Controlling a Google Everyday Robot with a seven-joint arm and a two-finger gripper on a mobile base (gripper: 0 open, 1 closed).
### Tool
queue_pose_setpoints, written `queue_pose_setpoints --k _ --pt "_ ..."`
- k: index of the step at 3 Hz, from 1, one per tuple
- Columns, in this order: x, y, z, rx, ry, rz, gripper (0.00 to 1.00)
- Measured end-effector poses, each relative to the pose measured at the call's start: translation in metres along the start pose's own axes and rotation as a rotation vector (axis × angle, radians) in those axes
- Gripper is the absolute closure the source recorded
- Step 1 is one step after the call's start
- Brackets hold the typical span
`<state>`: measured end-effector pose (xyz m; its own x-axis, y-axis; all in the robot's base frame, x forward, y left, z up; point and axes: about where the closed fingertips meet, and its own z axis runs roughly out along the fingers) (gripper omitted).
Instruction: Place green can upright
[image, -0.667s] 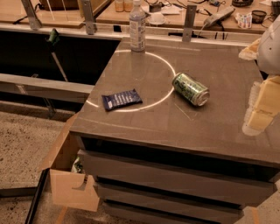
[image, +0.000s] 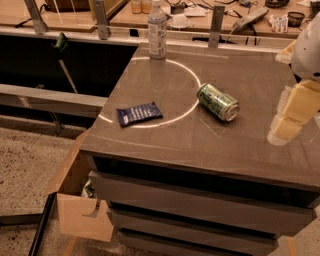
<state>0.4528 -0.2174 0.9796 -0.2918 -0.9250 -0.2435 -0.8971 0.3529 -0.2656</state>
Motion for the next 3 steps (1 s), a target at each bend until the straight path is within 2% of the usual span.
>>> queue_pose_setpoints --k 1,2,3 --pt "-0.004 -0.039 0.001 0.067 -0.046 0.191 0.00" --pt "-0.004 -0.077 0.009 0.091 -0.060 0.373 0.00" --pt "-0.004 -0.111 0.035 0.062 -0.057 0.639 0.00"
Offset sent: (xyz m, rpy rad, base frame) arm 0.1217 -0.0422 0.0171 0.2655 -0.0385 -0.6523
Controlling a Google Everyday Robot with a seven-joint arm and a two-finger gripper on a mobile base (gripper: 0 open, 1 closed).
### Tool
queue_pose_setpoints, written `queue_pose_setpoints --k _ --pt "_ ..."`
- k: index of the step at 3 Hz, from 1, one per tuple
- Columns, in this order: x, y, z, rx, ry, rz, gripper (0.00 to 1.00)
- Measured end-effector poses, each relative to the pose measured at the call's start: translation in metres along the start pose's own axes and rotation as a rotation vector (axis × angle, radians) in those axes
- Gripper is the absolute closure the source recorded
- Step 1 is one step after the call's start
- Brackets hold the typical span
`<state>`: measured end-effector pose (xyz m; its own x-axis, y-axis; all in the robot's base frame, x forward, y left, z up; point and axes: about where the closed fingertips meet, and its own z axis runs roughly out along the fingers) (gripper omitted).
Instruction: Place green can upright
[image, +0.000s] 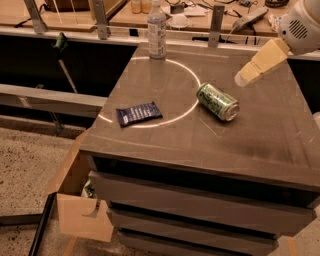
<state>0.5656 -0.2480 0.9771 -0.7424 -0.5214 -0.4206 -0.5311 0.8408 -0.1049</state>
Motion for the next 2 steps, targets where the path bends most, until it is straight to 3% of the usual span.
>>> queue_pose_setpoints --k 1,2 --pt "-0.0077 -0.0052 0.0211 -0.017 0.017 0.154 0.00" --pt "-0.0106 -0.0008 0.0226 -0.024 0.039 0.137 0.00"
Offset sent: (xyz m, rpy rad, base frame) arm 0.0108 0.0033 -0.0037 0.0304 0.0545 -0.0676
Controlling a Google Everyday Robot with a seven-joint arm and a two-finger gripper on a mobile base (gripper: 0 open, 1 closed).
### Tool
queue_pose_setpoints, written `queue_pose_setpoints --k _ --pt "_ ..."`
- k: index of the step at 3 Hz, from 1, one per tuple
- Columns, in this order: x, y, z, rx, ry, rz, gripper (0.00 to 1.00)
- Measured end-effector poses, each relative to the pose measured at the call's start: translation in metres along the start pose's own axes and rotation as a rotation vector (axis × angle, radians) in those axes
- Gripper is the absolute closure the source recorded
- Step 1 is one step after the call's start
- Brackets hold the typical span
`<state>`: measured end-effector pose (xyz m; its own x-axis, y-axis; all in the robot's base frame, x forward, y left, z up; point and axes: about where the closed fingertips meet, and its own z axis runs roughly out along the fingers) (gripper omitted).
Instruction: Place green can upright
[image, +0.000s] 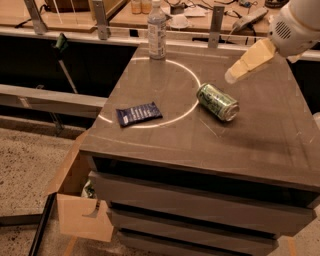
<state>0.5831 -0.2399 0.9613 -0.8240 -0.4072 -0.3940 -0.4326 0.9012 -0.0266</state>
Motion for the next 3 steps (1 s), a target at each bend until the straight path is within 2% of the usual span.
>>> queue_pose_setpoints --k 2,3 --pt "-0.012 0.017 0.038 -0.006 0.094 -0.110 0.00" --pt "-0.021 0.025 0.062 0.001 0.138 -0.112 0.00"
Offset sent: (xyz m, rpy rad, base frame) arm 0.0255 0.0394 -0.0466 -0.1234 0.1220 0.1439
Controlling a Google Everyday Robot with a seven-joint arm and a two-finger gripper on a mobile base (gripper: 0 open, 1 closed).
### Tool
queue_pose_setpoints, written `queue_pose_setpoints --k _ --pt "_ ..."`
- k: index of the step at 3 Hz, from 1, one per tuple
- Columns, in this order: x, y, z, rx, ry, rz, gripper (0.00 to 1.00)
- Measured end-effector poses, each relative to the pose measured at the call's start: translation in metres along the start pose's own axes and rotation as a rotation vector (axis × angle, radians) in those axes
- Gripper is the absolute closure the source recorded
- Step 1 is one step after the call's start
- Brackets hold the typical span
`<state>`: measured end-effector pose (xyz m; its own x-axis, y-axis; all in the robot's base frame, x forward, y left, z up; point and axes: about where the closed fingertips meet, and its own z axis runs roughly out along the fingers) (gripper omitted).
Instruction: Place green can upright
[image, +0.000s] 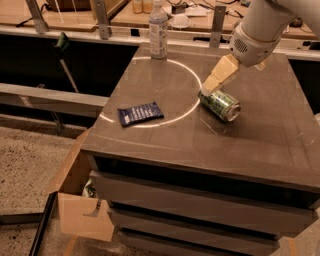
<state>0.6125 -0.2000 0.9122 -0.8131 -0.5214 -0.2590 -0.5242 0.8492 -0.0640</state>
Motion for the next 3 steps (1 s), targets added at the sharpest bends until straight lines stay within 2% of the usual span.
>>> queue_pose_setpoints --k 1,3 --pt "-0.012 0.009 0.020 -0.001 0.031 0.006 0.00" --pt "-0.016 0.017 0.054 -0.017 0.090 0.004 0.00"
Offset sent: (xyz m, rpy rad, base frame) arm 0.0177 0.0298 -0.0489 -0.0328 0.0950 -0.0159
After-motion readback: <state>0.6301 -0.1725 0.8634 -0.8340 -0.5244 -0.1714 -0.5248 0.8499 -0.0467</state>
